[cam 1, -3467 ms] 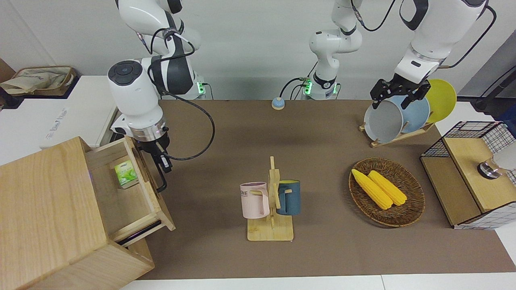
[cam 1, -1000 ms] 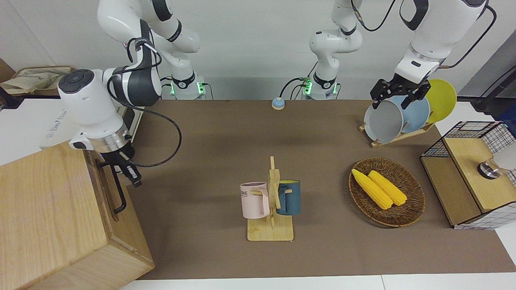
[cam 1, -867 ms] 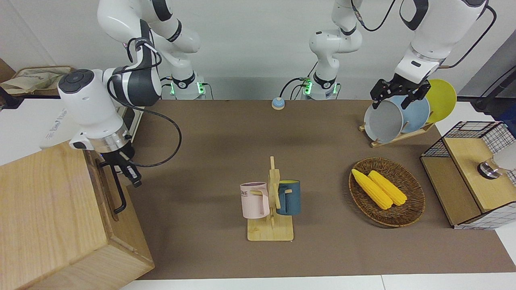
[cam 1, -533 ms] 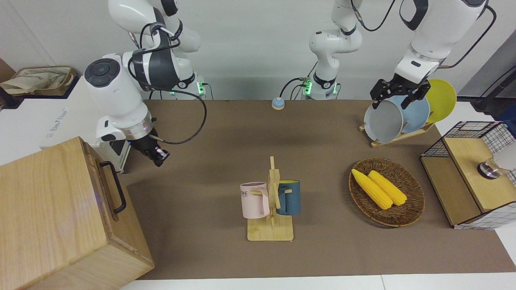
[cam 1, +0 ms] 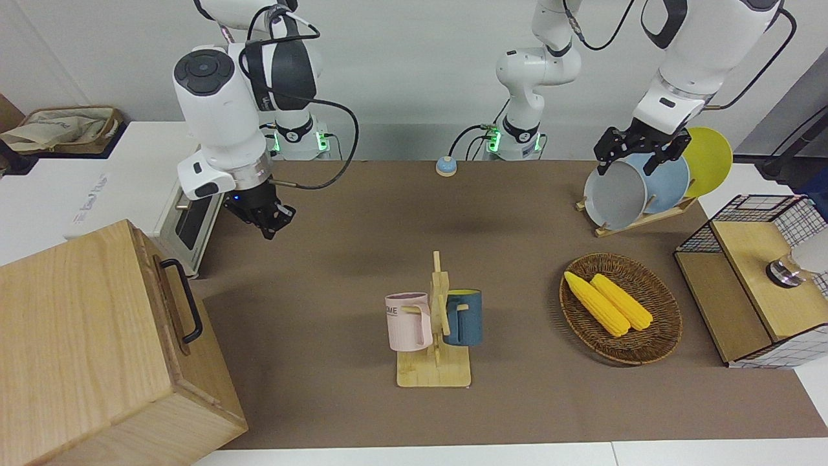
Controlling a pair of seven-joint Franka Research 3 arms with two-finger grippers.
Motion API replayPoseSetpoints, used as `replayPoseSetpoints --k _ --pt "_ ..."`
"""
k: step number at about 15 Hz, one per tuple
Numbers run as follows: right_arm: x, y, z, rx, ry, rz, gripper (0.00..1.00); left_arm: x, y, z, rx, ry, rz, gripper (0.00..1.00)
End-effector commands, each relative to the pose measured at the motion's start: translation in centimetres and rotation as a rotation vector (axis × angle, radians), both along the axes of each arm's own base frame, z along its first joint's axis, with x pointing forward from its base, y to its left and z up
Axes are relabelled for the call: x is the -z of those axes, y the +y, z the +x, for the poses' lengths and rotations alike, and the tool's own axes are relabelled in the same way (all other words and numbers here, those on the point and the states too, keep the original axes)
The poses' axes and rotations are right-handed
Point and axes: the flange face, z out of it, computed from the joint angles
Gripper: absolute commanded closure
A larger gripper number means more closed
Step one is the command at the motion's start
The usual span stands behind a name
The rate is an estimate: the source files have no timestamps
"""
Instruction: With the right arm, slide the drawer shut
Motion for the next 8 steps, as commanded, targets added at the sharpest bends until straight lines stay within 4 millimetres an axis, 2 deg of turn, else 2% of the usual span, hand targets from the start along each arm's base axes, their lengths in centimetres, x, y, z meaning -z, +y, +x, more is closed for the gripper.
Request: replayPoseSetpoints --k 1,7,8 --pt "-1.2 -0.2 -2.5 -0.117 0.017 0.023 1.000 -0.3 0.1 0.2 0.012 0.006 0.016 0.01" --pt "-3.3 -1.2 -3.4 -0.203 0.016 0.023 1.000 -0.4 0.1 0.2 0.012 0.005 0.016 0.01" --pt "-3.4 -0.7 -3.4 -0.212 0.015 0.024 0.816 -0.4 0.1 0.2 0.012 0.005 0.016 0.01"
